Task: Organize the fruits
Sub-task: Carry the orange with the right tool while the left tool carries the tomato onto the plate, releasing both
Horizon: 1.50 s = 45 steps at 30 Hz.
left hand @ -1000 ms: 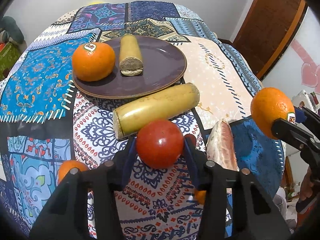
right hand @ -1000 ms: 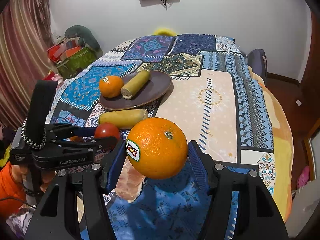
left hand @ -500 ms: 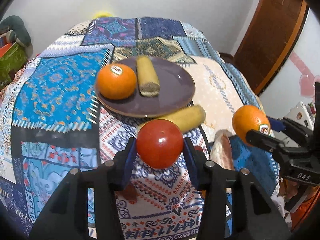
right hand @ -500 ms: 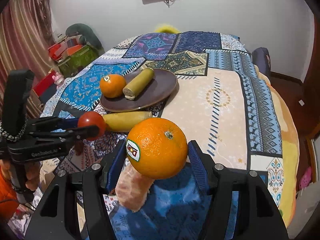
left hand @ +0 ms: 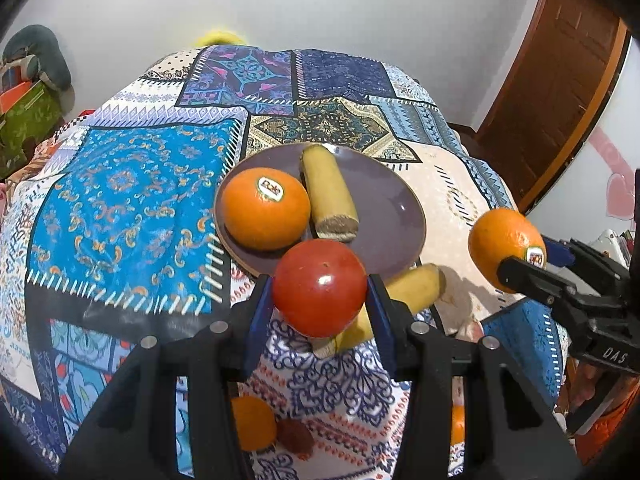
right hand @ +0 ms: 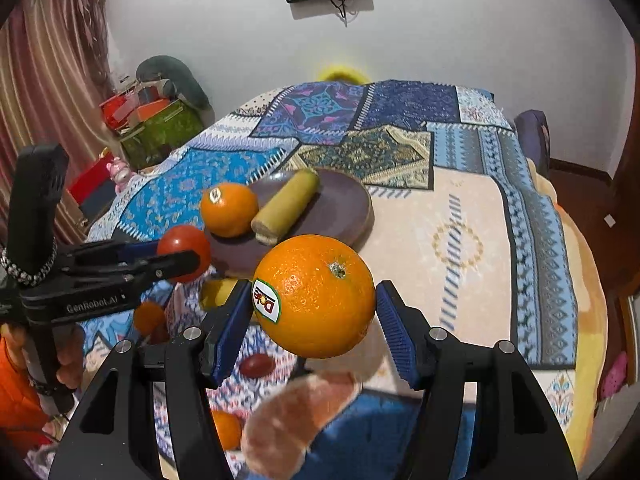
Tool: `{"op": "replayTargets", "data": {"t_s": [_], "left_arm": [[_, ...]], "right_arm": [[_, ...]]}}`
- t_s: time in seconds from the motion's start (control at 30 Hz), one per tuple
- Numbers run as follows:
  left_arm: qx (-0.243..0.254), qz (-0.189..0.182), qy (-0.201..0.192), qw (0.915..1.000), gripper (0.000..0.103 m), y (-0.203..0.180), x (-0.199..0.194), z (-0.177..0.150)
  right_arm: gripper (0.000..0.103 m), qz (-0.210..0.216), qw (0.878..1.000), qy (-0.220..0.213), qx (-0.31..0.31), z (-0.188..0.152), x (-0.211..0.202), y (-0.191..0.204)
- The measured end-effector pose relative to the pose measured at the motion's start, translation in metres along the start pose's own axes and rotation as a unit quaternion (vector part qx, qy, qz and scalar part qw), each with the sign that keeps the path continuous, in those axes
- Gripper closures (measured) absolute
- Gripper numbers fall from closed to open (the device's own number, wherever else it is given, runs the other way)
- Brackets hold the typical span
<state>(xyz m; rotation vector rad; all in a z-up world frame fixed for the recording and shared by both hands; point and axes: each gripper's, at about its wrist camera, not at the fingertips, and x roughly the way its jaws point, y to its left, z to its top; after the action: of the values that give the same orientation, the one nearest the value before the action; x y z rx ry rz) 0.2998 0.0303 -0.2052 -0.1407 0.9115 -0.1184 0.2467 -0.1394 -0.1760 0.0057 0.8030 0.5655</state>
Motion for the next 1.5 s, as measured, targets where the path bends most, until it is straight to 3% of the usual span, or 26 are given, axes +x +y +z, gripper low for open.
{"op": "replayTargets", "data": {"t_s": [0.4,0.63,0.87,1.2,1.5], "left_arm": [[-0.003,0.004,0.011,0.9999,0.057,0.002,0.029,0.014],[0.0,0.011,-0.003,0.9999,0.049,0.001,0.024,0.017],[-0.004,0.012,-0.021,0.9997,0.049,0.013,0.005,0.016],[-0.027,0.036,-0.052,0.9977,0.049,0.059,-0.023,0.014],[-0.057,0.068,-0.052,0.9947,0.048,0.115,-0.019,0.014]], "right_arm": [[0.044,0.007,1.0,-0.008,-0.003,0.018,0.014,0.0],[0.044,0.008,1.0,-0.001,-0.005,0.019,0.02,0.001],[0.044,0.011,1.0,-0.002,-0.012,0.024,0.023,0.007],[0.044,0.022,0.999,-0.002,-0.039,0.059,0.049,0.031],[0.044,0.021,0.997,0.012,-0.067,0.091,0.095,0.051]]}}
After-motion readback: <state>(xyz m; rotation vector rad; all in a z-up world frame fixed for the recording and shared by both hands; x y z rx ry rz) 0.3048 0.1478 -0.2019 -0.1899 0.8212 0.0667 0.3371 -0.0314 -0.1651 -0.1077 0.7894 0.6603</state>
